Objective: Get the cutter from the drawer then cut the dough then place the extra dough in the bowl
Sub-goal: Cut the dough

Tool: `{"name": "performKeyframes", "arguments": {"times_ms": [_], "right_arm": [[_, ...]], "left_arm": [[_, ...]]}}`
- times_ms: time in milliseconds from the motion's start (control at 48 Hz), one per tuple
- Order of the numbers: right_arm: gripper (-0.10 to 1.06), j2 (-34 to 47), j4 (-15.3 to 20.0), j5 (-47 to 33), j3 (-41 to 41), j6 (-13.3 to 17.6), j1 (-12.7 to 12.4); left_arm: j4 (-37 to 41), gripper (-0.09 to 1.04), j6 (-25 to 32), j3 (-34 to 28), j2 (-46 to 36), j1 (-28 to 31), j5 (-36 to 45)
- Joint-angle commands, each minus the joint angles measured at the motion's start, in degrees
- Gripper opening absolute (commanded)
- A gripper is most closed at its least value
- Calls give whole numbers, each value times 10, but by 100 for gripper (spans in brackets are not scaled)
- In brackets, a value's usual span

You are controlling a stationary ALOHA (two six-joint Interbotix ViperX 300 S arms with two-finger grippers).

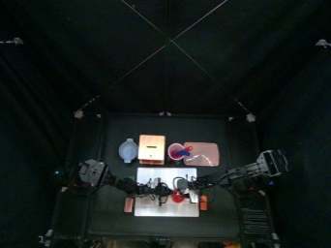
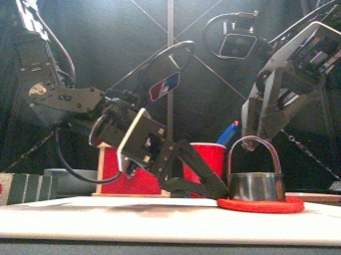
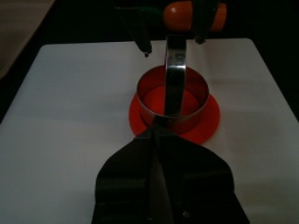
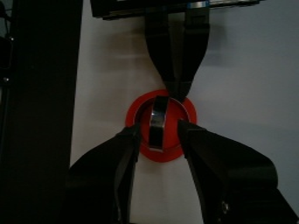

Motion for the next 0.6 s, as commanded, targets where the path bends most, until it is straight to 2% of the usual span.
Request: {"name": "performKeyframes", "arguments": {"times_ms": [21, 500, 604], "right_arm": [[77, -4, -1, 9, -20, 1, -3], [77, 17, -1, 59, -49, 2, -18], [76, 18, -11, 74, -54, 3, -20]], "left_arm": [[-4, 53, 1, -4, -2, 3, 6], [-4, 53, 2, -6, -6, 3, 6], [-4, 53, 2, -6, -6, 3, 7]]}}
